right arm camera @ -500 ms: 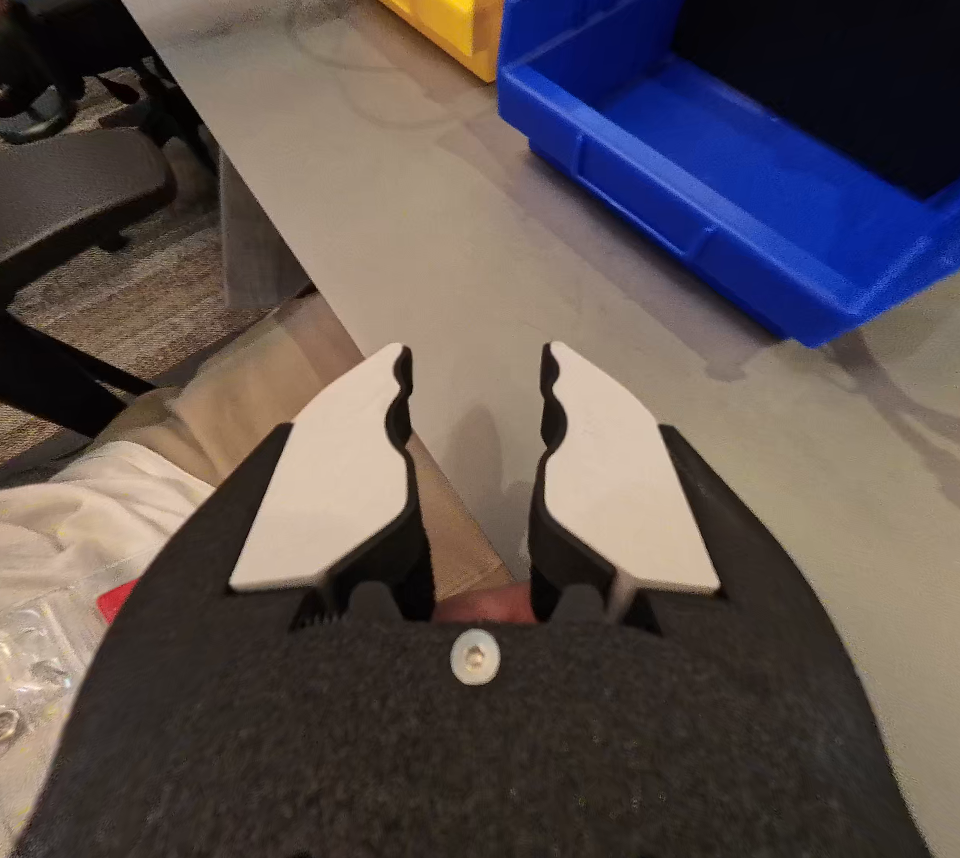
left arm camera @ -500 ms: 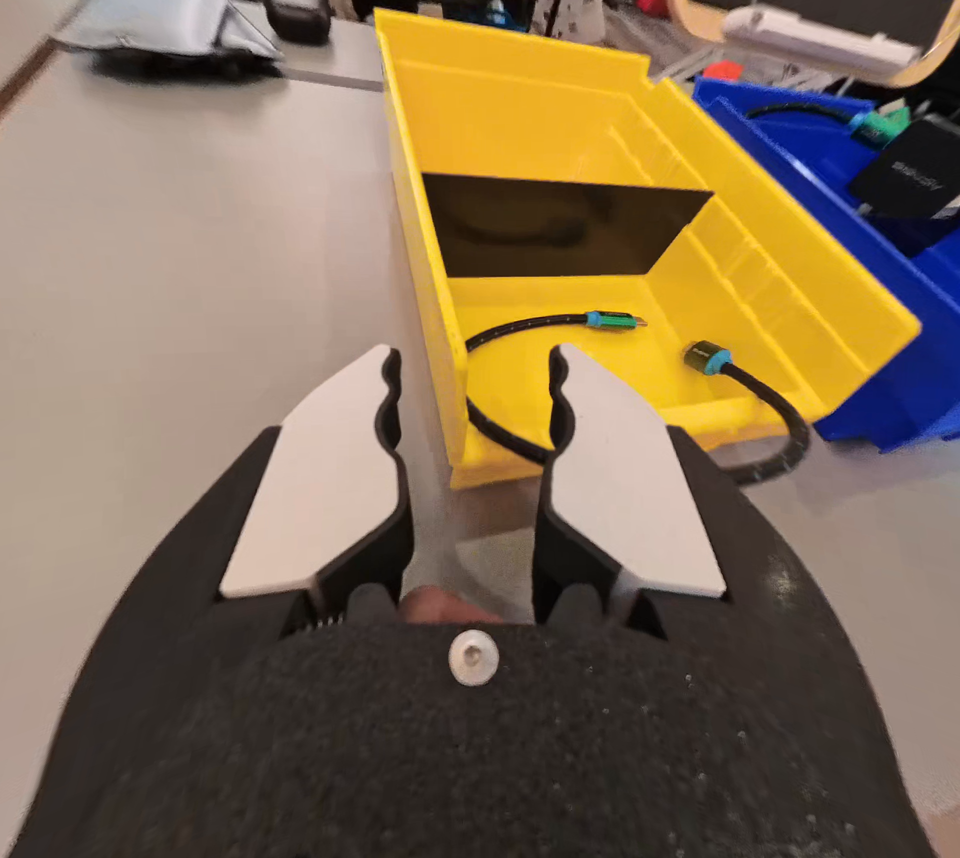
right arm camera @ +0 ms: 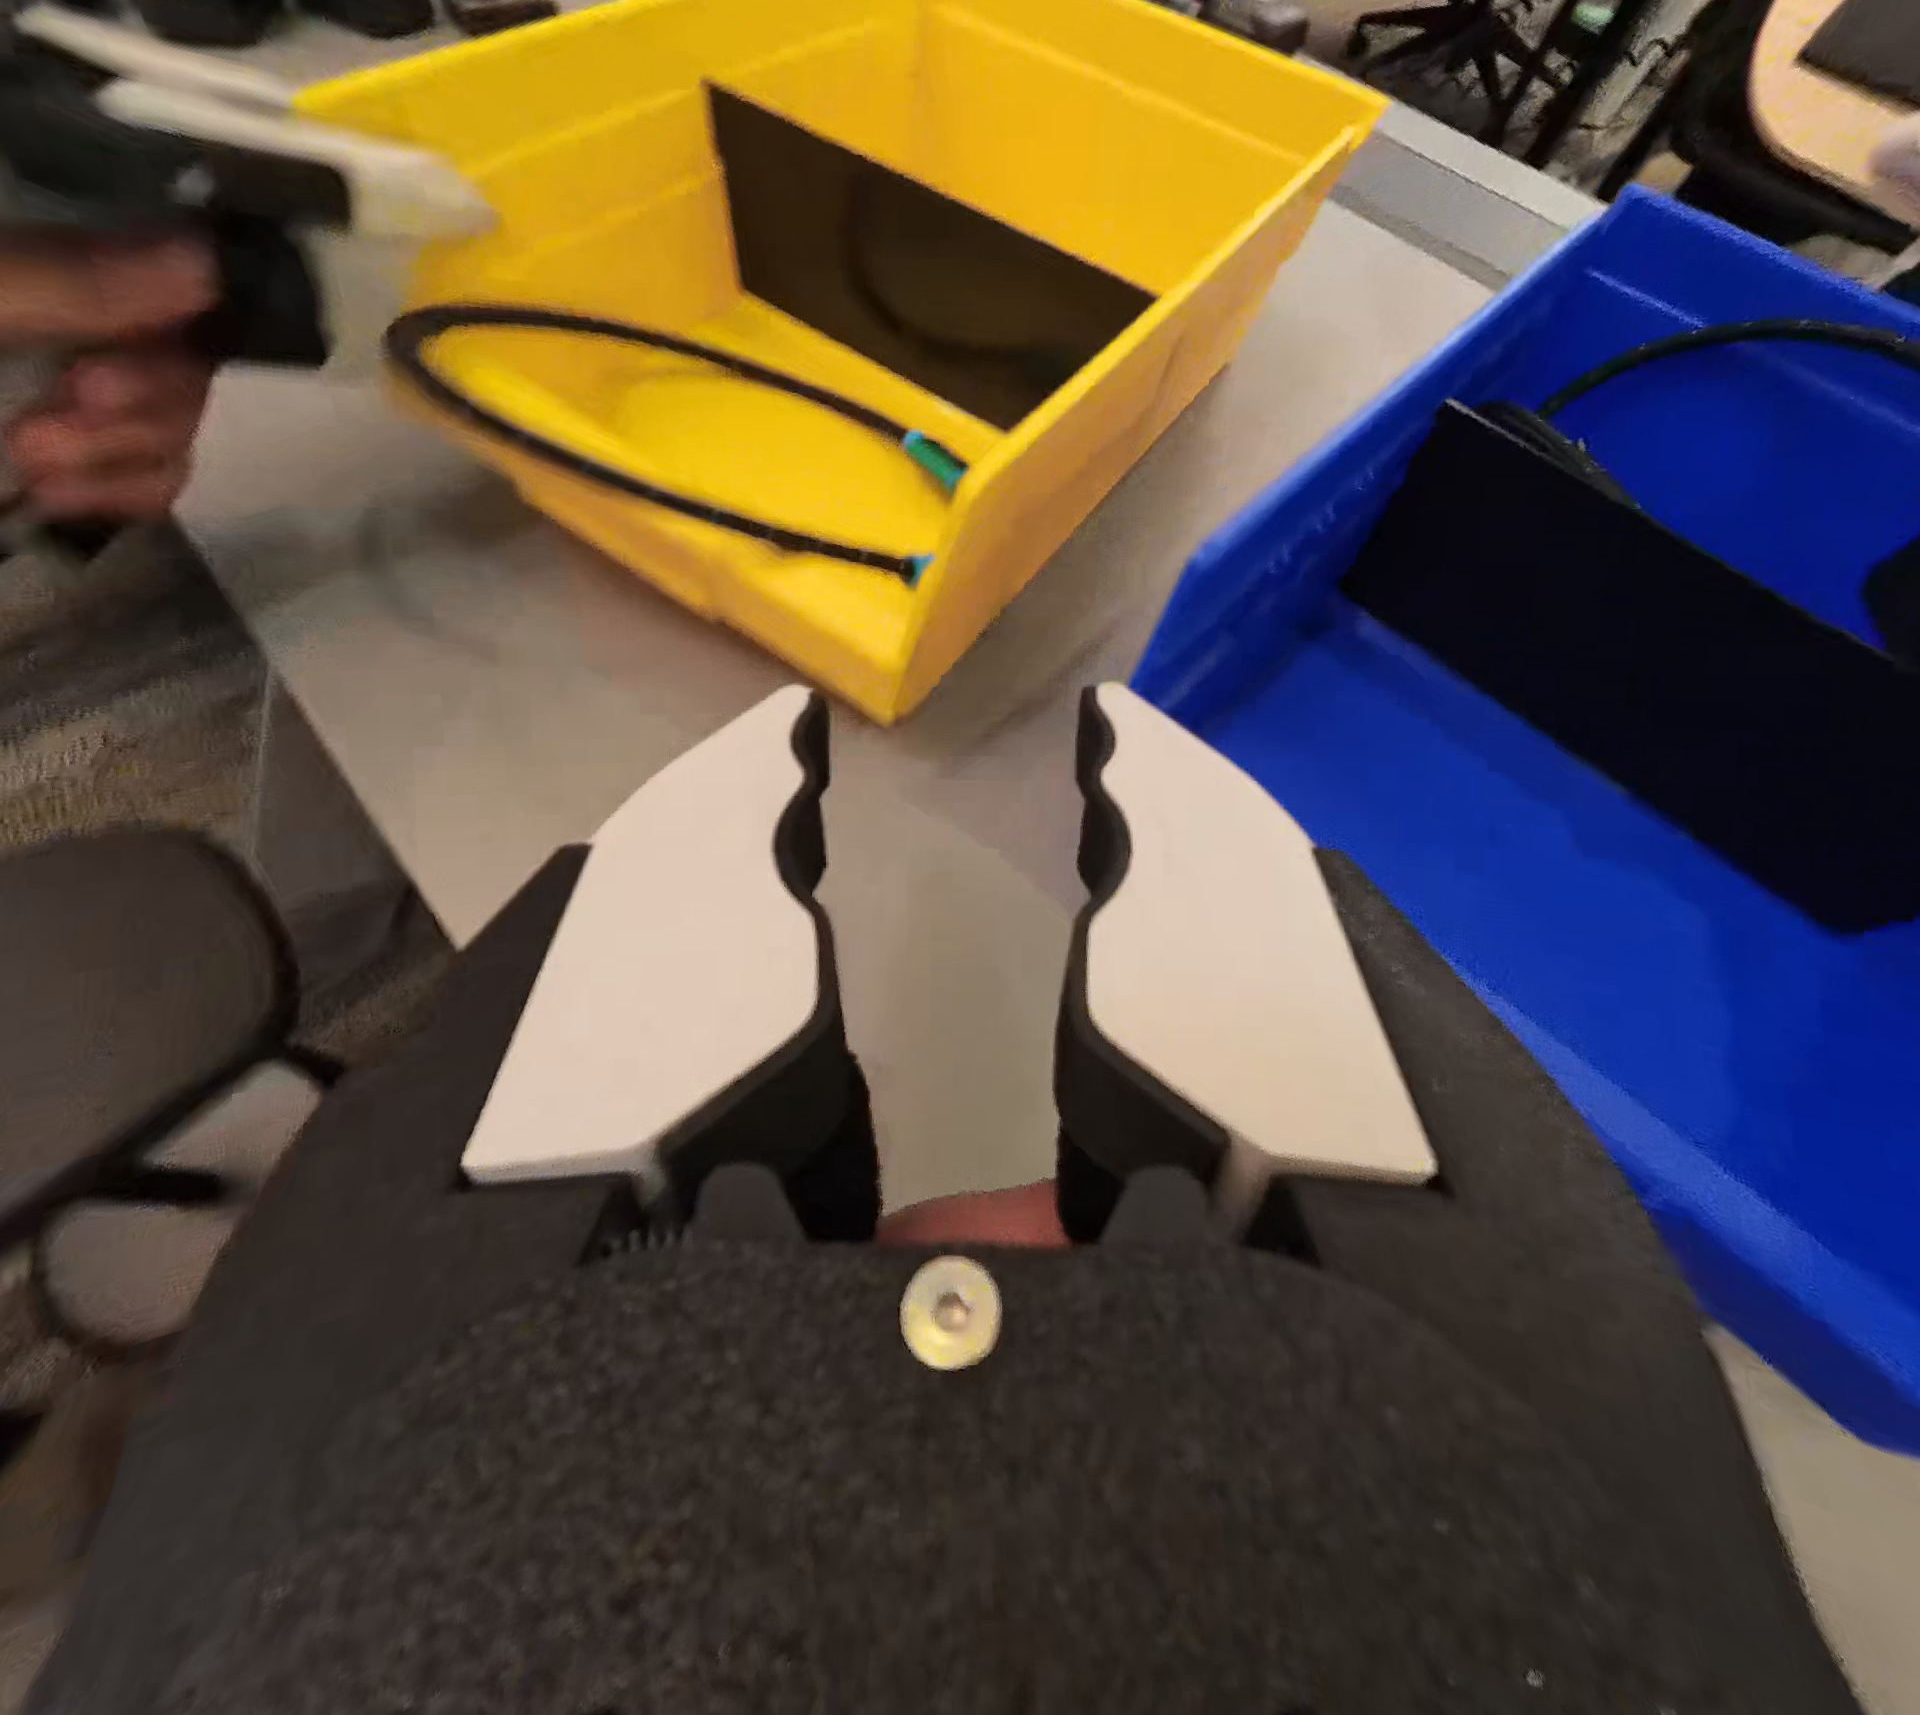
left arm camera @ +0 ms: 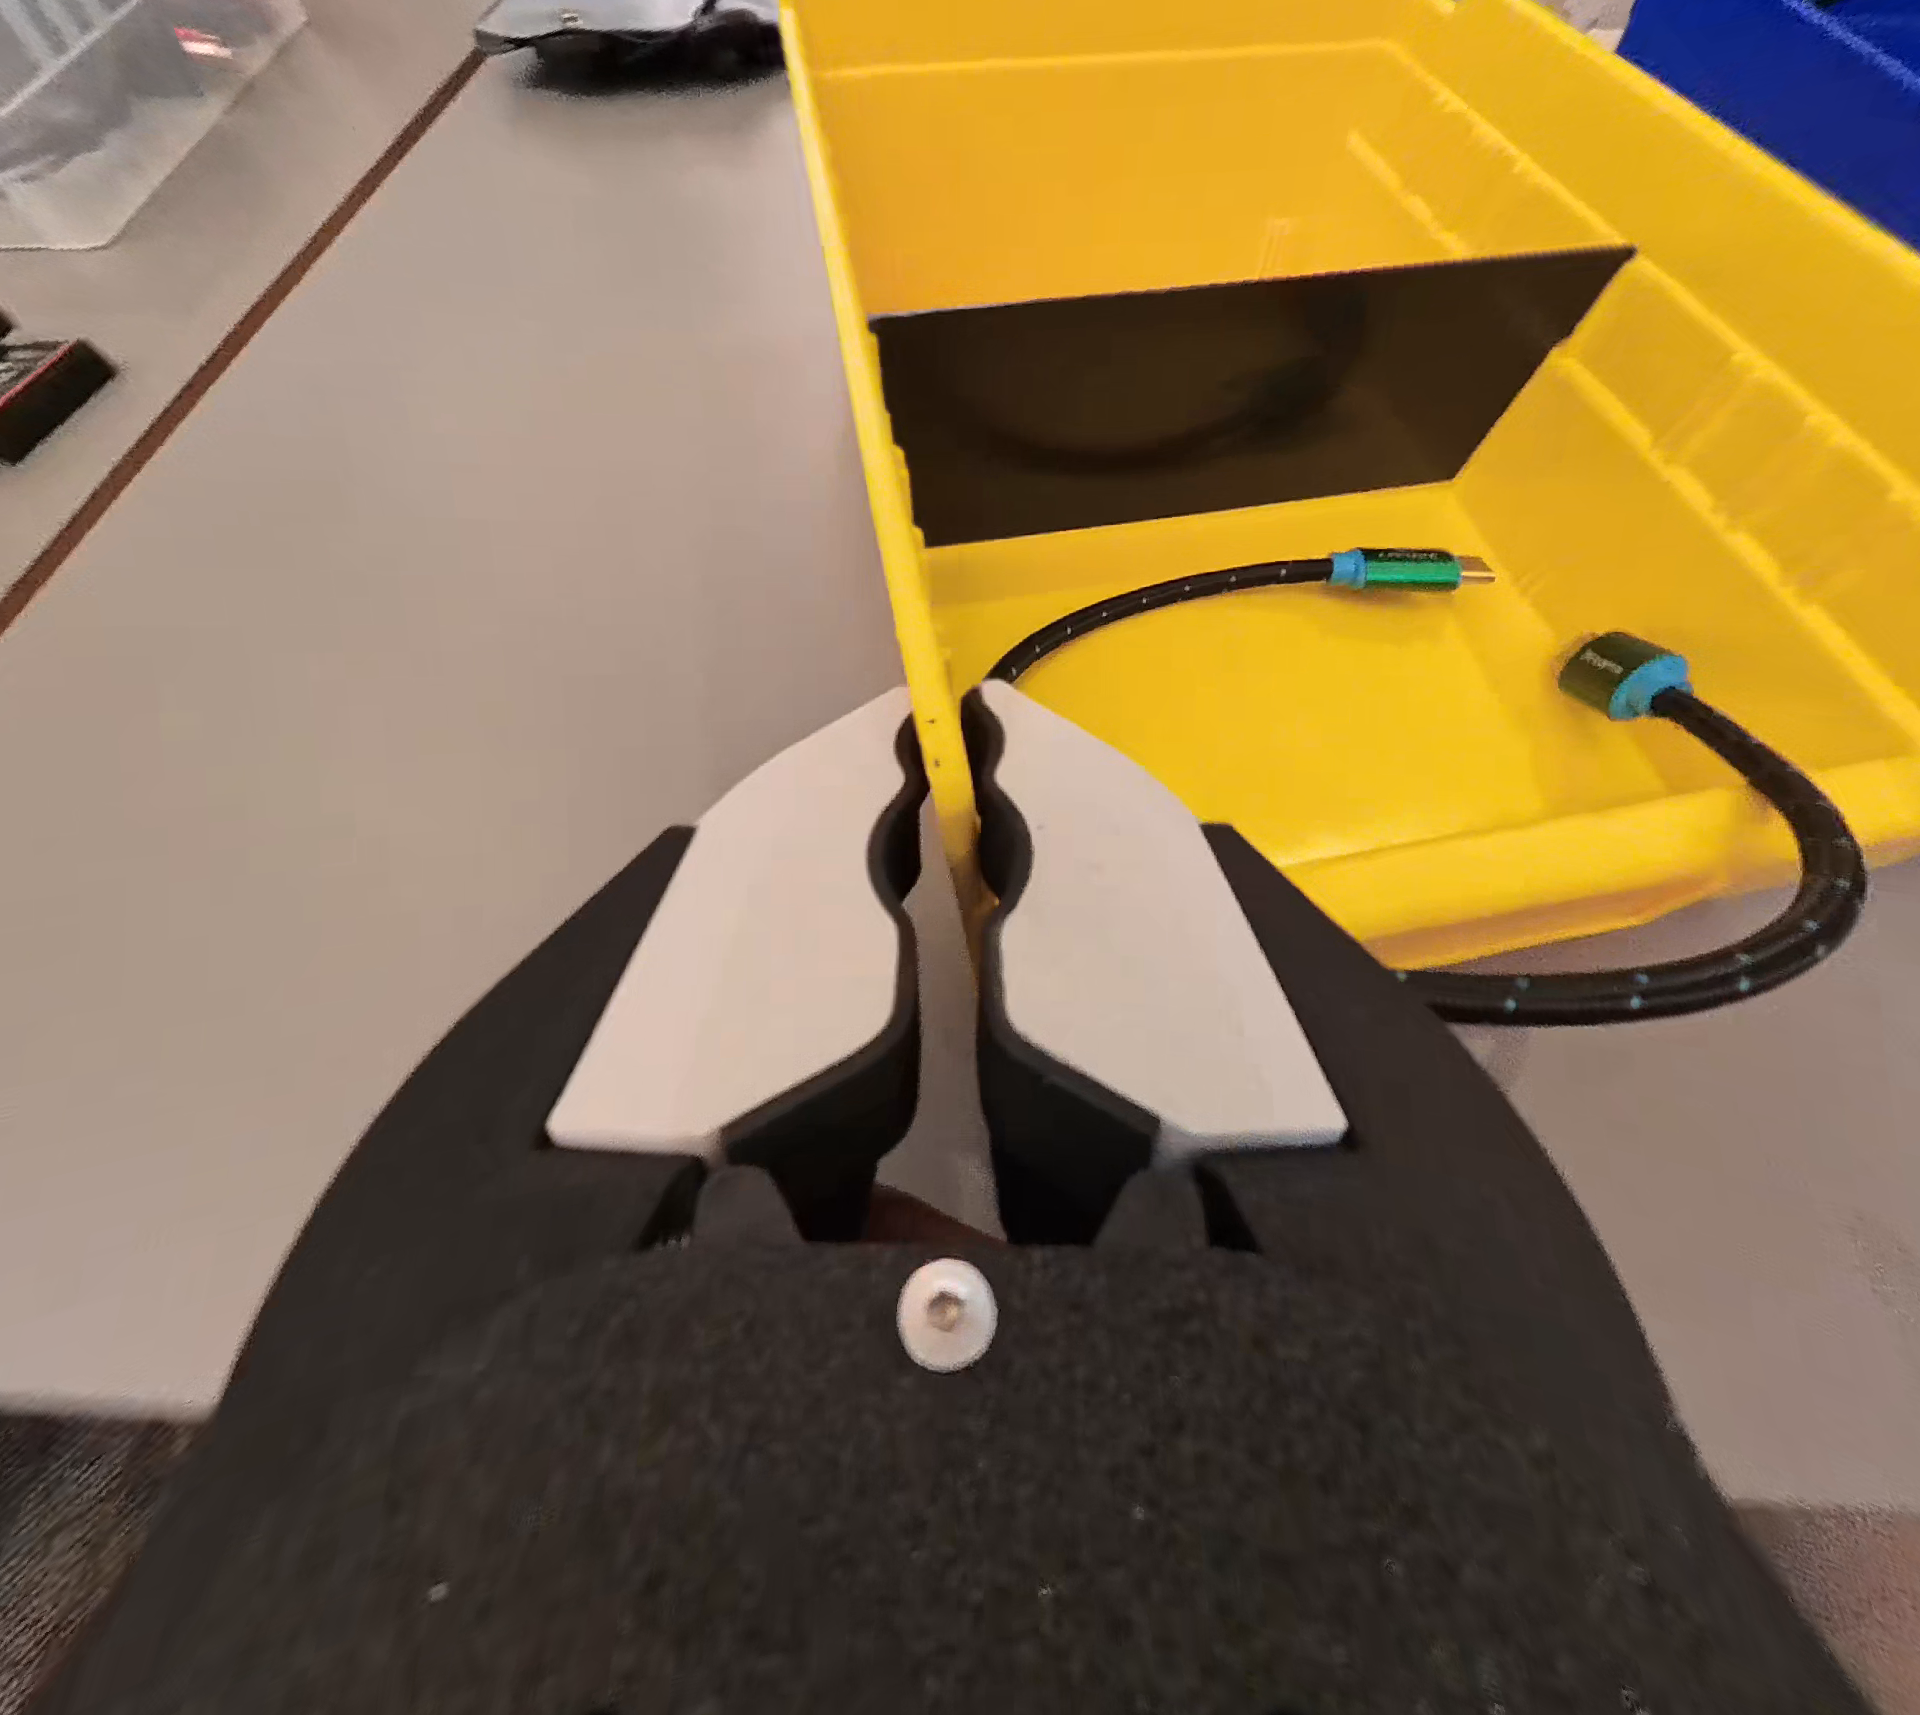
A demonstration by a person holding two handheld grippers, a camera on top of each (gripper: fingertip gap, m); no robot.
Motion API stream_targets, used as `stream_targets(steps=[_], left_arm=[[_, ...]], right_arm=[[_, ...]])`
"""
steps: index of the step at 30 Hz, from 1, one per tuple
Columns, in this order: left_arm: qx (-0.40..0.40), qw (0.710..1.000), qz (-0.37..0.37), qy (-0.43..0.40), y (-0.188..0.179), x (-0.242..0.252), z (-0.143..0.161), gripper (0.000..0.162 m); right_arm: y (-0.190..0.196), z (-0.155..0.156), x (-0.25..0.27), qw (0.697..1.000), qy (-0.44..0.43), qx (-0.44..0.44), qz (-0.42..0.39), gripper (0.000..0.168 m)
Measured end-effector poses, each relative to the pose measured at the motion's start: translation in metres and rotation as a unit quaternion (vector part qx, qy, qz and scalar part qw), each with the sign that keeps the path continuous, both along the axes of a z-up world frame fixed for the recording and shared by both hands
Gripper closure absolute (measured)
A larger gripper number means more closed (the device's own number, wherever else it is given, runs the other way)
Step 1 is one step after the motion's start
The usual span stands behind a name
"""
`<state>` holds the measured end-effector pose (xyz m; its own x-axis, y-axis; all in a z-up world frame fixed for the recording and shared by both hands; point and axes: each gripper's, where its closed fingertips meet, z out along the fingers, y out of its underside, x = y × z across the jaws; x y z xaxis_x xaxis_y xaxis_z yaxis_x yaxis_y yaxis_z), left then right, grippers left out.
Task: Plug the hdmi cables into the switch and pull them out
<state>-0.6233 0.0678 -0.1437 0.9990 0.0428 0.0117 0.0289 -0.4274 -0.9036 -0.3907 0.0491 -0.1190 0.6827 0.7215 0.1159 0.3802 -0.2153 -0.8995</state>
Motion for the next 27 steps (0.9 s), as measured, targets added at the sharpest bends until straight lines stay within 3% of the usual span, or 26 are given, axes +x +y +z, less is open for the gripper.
stream_targets(steps=[5,7,11,14,17,22,27], left_arm=[[0.007,1.000,0.024,0.010,-0.043,0.009,0.000,0.155],[0.012,0.999,0.037,0.014,-0.052,0.011,0.001,0.154],[0.025,0.999,0.021,0.035,-0.068,0.030,0.005,0.149],[0.028,0.999,0.041,0.006,-0.074,0.038,0.013,0.150],[0.065,0.997,0.047,0.003,-0.070,0.039,0.038,0.151],[0.150,0.987,0.026,0.051,-0.051,0.067,0.124,0.152],[0.218,0.971,-0.051,0.080,-0.006,0.150,0.208,0.151]], right_arm=[[0.029,-0.013,-0.026,0.996,0.015,-0.012,-0.081,0.133],[0.024,-0.027,-0.040,0.996,0.015,-0.050,-0.066,0.160],[0.036,-0.021,-0.033,0.994,-0.007,-0.008,-0.110,0.164],[0.039,0.006,-0.029,0.991,0.013,0.049,-0.125,0.165],[0.039,0.037,-0.028,0.988,0.025,0.082,-0.125,0.165],[0.044,0.116,0.003,0.973,0.075,0.167,-0.138,0.165],[0.059,0.196,0.092,0.945,0.120,0.223,-0.205,0.166]])
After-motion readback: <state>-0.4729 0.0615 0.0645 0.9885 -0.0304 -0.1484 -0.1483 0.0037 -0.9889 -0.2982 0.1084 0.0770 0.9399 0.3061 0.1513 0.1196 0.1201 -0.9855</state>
